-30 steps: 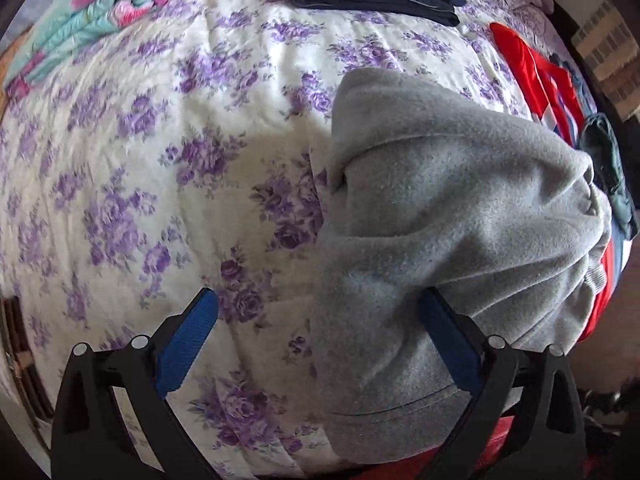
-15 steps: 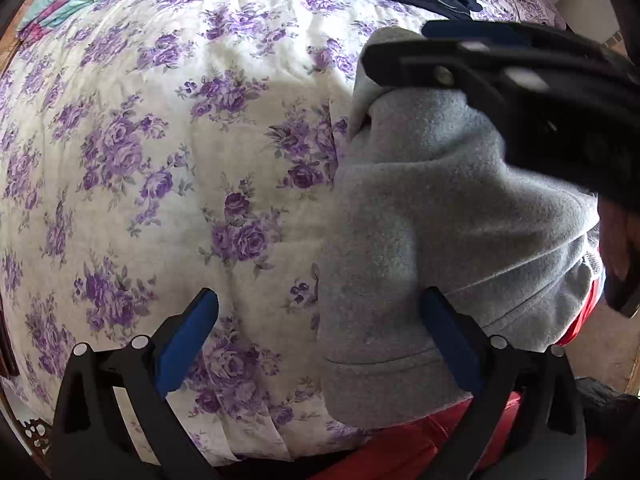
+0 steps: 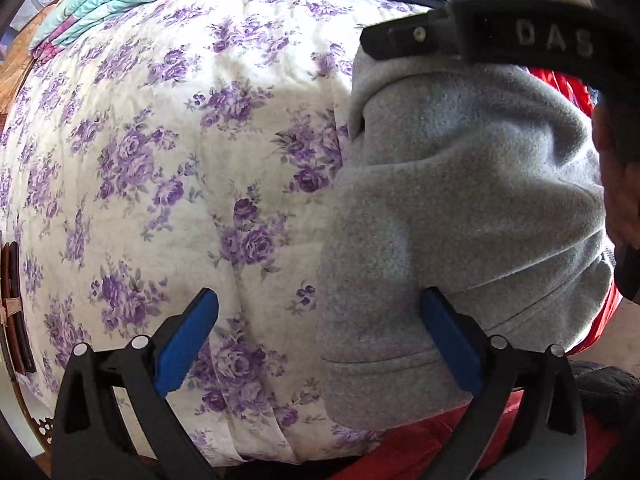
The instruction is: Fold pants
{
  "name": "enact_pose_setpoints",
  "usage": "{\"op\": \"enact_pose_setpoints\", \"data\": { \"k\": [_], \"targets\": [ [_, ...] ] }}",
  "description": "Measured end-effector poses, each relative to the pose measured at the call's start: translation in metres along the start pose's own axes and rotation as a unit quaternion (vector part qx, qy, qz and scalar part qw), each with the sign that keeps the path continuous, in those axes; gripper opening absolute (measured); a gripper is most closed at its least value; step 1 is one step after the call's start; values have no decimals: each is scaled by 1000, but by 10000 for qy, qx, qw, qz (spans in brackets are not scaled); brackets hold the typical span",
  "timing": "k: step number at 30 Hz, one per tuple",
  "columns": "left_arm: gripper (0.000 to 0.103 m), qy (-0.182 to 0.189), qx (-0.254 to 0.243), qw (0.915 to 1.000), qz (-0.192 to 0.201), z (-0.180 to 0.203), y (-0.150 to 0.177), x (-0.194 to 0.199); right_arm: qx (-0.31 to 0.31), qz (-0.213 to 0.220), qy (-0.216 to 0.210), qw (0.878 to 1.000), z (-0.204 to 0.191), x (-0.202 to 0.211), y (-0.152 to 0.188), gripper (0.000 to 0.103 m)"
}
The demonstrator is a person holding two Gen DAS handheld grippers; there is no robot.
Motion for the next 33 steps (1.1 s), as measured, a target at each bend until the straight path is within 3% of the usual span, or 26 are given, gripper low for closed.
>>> {"op": "enact_pose_setpoints", "data": {
  "k": [9, 13, 16, 19, 23, 26, 28, 31, 33],
  "targets": [
    [99, -67, -14, 10000, -21, 9, -10, -3, 41, 147, 140, 9998, 1, -1, 0, 19],
    [99, 12, -81, 9999, -146, 16, -6, -9, -339, 86, 427, 9985, 33, -19, 0, 13],
    [99, 235, -117, 9993, -259, 18, 0, -14, -992, -124, -23, 9950, 65, -38, 7, 10],
    [99, 483, -35, 9984, -299, 16, 4, -16, -995, -91, 21, 9950, 66, -38, 5, 12],
    [99, 687, 78, 9970, -340, 12, 6, -19, -1421, 83, -370, 9891, 74, -24, 5, 24],
    [97, 695, 9, 9972, -291, 15, 9, -15, -841, 336, -132, 9958, 41, 4, -1, 23],
    [92, 661, -87, 9975, -248, 19, 9, -12, -235, 184, -192, 9994, 9, 9, -10, 23],
    [76, 680, -342, 9969, -220, 36, 6, -6, 451, -239, -375, 9980, -35, -5, -19, 23],
    [67, 757, -505, 9957, -190, 44, 4, -6, 543, -821, -491, 9939, -47, -29, -17, 20]
  ]
}}
Point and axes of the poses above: each gripper's, at about its wrist camera, not at the fingertips, and x roughly against the way its jaws point, z to its right, y to its underside, the point moved 2 cm from there along -x, roughly the way its jaws point, and after that the axes turned 13 degrees about -z, right-handed, at the moved point
